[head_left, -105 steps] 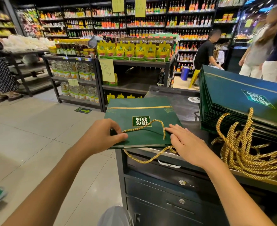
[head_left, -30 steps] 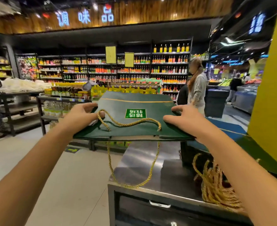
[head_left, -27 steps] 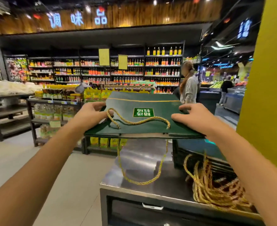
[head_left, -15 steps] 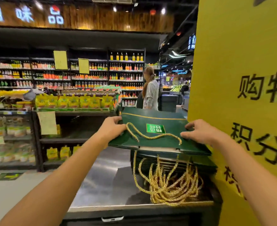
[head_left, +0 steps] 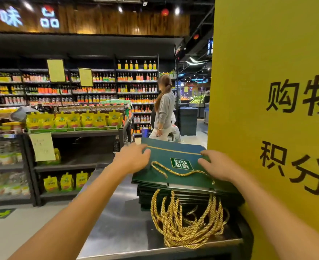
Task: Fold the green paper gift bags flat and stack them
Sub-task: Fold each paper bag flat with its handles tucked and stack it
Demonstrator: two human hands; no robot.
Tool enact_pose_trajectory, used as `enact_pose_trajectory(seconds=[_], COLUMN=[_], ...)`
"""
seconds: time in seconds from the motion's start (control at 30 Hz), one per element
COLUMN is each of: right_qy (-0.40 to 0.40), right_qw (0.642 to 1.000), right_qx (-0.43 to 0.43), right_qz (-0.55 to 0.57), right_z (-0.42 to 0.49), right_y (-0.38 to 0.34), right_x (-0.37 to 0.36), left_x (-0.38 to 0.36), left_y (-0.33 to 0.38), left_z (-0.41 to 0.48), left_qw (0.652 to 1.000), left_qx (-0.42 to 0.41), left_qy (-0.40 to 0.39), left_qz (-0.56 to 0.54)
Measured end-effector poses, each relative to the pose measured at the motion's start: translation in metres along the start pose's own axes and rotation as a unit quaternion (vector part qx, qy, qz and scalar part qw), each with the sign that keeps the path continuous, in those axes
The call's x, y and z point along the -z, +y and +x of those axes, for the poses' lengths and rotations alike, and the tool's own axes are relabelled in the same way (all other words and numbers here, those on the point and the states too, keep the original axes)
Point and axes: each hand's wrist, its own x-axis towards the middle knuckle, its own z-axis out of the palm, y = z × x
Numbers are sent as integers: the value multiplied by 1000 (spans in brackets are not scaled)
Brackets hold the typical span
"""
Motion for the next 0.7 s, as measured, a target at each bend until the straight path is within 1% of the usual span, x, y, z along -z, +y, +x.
enact_pose_trajectory(seconds=[0.07,0.13,0.2,0.27,0.4,0.57,0.7], right_qy=[-34,-70,-104,-123,-132,-137,-125], right_qw=[999,998,994,992,990,989,990], right_qx=[11,10,-10,-31,-33,-29,-28], right_qz=[7,-2,-16,-27,-42,-57,-62], right_z=[12,25,35,41,44,47,47], right_y=[-2,1,6,12,24,30,35], right_x=[-3,-12,-20,-29,-45,-60,-74], left_x=[5,3,-6,-20,-49,-67,-75], left_y=[10,22,29,27,17,7,2], left_z=[13,23,32,42,47,50,47], left_qw=[996,985,974,968,961,964,964], left_qx=[-66,-124,-138,-128,-129,-130,-126], left_qy=[-23,-77,-126,-153,-154,-132,-136], left_qz=[48,97,132,152,187,192,191])
